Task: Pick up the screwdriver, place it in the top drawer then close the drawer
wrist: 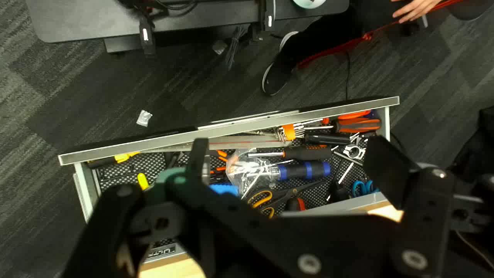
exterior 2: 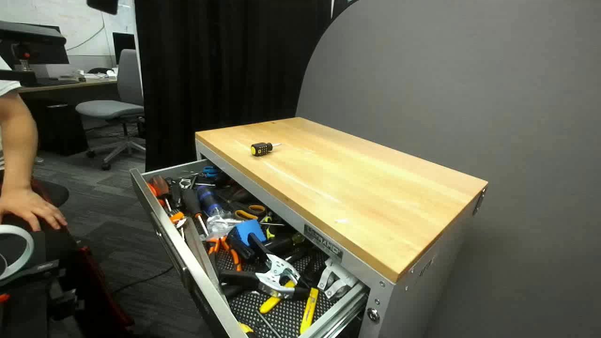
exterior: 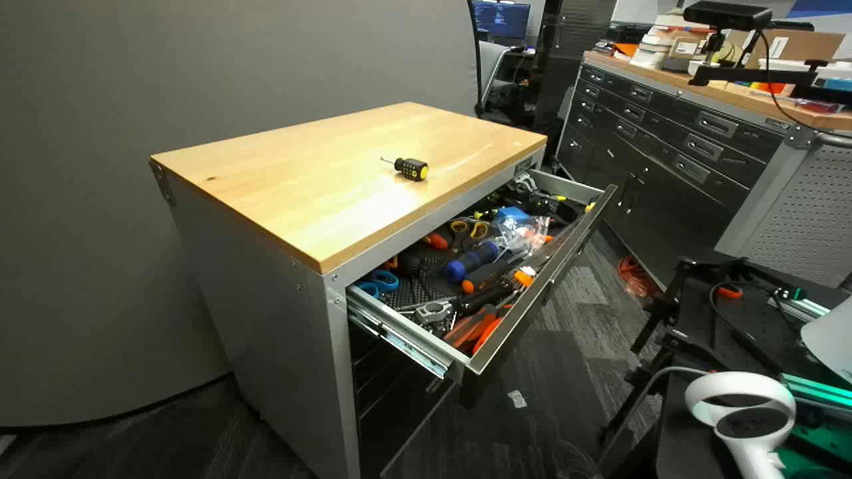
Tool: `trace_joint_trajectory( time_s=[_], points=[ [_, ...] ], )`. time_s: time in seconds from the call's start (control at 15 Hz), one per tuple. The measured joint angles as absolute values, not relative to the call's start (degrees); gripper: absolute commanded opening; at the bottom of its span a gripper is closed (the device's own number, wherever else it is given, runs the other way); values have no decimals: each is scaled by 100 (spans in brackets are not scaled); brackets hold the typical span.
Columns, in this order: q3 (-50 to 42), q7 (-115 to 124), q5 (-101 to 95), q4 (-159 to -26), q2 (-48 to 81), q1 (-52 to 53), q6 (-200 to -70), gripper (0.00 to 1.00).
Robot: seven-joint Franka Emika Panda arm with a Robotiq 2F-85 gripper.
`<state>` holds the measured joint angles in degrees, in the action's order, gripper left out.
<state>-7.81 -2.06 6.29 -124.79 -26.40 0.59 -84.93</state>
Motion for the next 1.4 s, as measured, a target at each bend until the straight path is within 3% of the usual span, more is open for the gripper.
trace_joint_trajectory(
  time_s=[0.47, 1.4],
  points=[
    [-775, -62, 703, -12540, -2616, -102, -8821, 100],
    [667, 909, 1653, -12403, 386, 655, -13226, 100]
  ],
)
